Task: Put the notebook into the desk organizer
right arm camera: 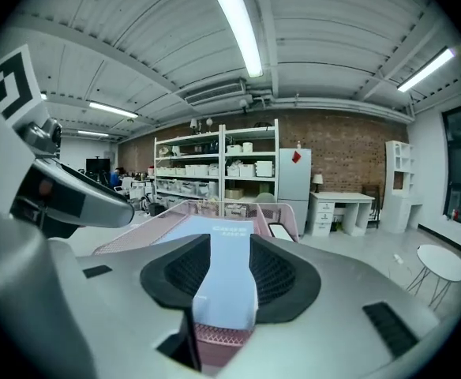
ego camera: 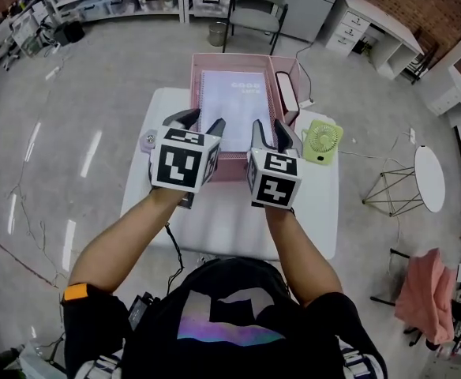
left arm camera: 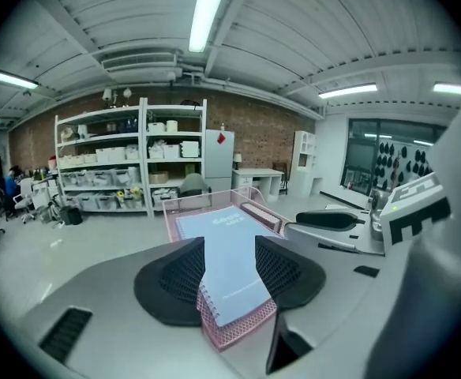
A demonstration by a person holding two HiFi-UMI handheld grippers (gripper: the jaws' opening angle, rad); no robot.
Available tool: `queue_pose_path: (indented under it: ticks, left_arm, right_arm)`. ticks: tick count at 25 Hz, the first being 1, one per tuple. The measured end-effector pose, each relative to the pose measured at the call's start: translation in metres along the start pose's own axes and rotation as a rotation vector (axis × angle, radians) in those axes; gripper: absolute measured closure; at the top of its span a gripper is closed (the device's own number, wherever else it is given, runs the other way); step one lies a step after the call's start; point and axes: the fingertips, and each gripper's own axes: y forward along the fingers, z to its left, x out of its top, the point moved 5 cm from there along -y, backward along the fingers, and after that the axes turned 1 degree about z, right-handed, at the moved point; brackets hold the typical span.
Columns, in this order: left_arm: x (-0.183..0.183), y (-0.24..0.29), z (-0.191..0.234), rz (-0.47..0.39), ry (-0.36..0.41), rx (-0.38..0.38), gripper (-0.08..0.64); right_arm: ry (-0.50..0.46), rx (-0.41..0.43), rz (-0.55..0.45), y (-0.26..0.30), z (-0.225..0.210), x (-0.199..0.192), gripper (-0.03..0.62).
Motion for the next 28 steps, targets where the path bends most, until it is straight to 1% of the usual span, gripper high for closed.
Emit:
queue_pose_path:
  ticks: [1, 3, 5, 6, 9, 11, 12, 17, 21, 24, 28]
  left_arm:
    - [-0.001, -0.003, 0.000, -0.024, 0.000, -0.007, 0.356]
    - [-0.002, -0.010, -0.002, -0.076, -0.007, -0.025, 0.357]
    - [-0.003, -0.017, -0.005, -0.135, -0.011, -0.035, 0.382]
    - [-0.003, -0.022, -0.006, -0.167, -0.013, -0.035, 0.403]
    - [-0.006, -0.036, -0.008, -0.267, -0.013, -0.023, 0.497]
    - [-0.012, -0.044, -0.014, -0.316, 0.002, -0.015, 0.536]
    - [-0.016, -0.047, -0.019, -0.332, 0.009, -0.012, 0.544]
    - [-0.037, -0.064, -0.050, -0.360, 0.019, -0.002, 0.551]
    - [-0.053, -0.080, -0.085, -0.362, 0.012, 0.023, 0.552]
    - [-0.067, -0.090, -0.120, -0.364, 0.006, 0.043, 0.552]
    - [-0.092, -0.103, -0.180, -0.355, 0.003, 0.072, 0.552]
  right_arm:
    - [-0.004, 0.006, -0.006, -0.003, 0.001, 0.001, 0.431]
    - [-0.019, 0.011, -0.029, -0.011, 0.004, 0.003, 0.476]
    - [-0.034, 0.017, -0.054, -0.020, 0.006, 0.006, 0.531]
    - [-0.037, 0.022, -0.064, -0.024, 0.008, 0.006, 0.547]
    - [-0.027, 0.052, -0.083, -0.034, 0.013, 0.000, 0.570]
    - [-0.009, 0.083, -0.098, -0.042, 0.015, -0.007, 0.574]
    - [-0.001, 0.099, -0.105, -0.046, 0.016, -0.009, 0.574]
    - [0.019, 0.186, -0.118, -0.077, 0.015, -0.024, 0.575]
    - [0.005, 0.244, -0.128, -0.114, 0.004, -0.036, 0.575]
    - [-0.012, 0.281, -0.136, -0.144, -0.012, -0.051, 0.575]
    - [-0.029, 0.325, -0.137, -0.184, -0.043, -0.081, 0.575]
